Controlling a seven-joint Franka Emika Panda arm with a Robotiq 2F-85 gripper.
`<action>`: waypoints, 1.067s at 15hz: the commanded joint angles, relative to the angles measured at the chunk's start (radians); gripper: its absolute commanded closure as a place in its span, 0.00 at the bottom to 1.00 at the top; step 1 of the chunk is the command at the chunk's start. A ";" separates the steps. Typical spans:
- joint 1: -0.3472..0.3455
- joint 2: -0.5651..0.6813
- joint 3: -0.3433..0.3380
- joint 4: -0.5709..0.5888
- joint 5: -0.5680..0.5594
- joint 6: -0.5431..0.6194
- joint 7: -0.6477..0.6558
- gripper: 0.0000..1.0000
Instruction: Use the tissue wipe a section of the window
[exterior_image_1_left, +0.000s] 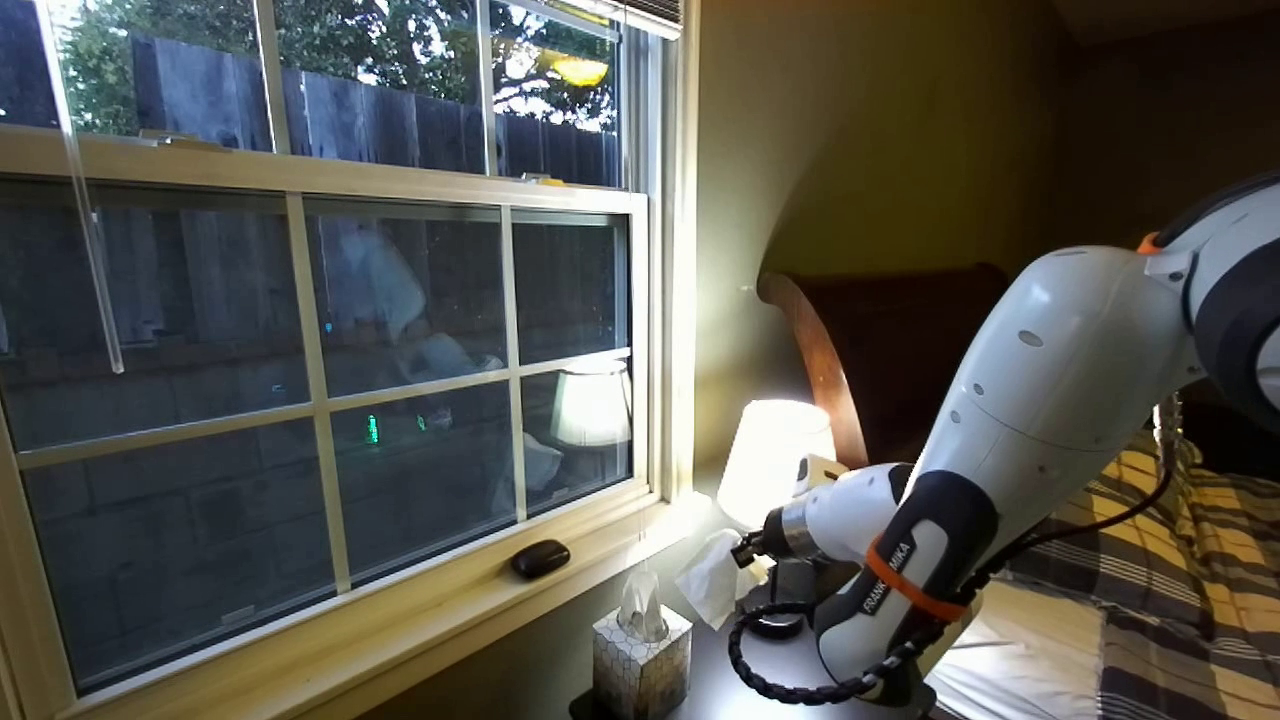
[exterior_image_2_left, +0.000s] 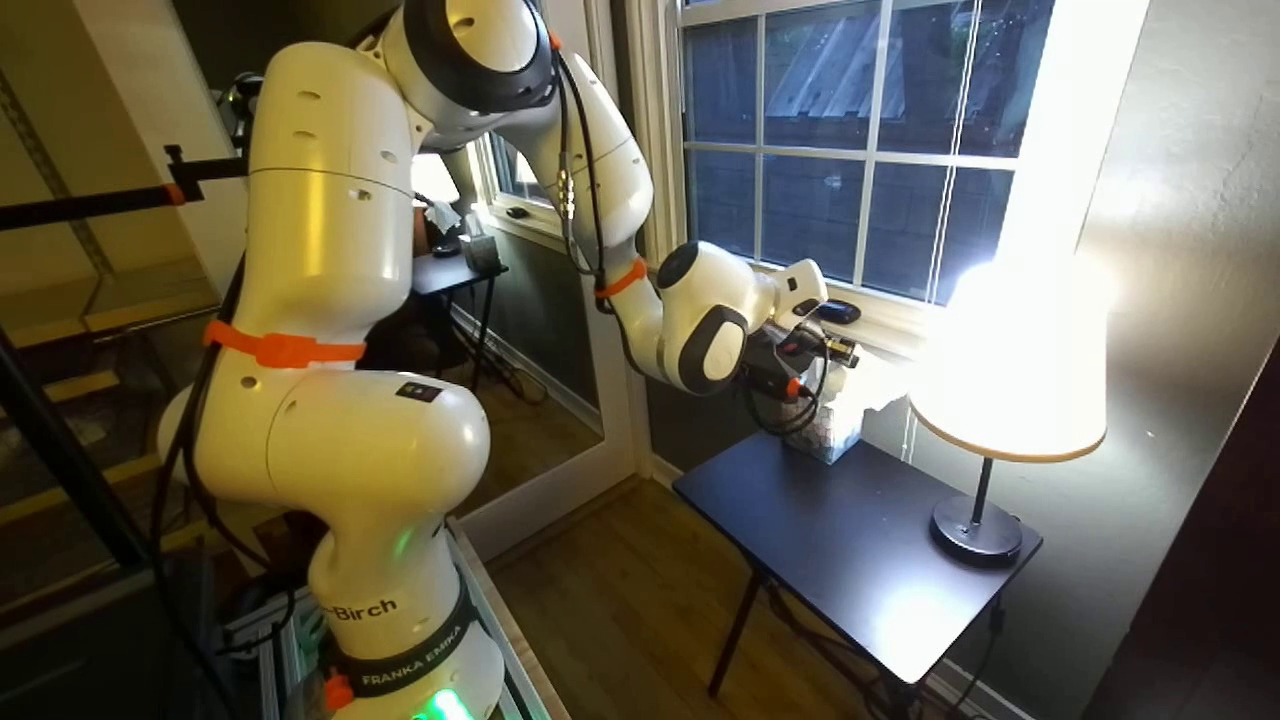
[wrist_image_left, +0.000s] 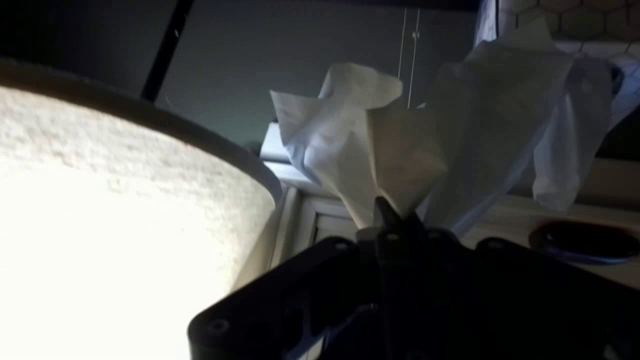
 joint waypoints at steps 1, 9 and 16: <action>0.018 0.083 -0.027 0.148 0.003 0.073 -0.065 1.00; -0.379 0.154 0.369 0.516 0.009 0.345 -0.320 1.00; -0.516 0.319 0.533 0.820 -0.002 0.434 -0.349 1.00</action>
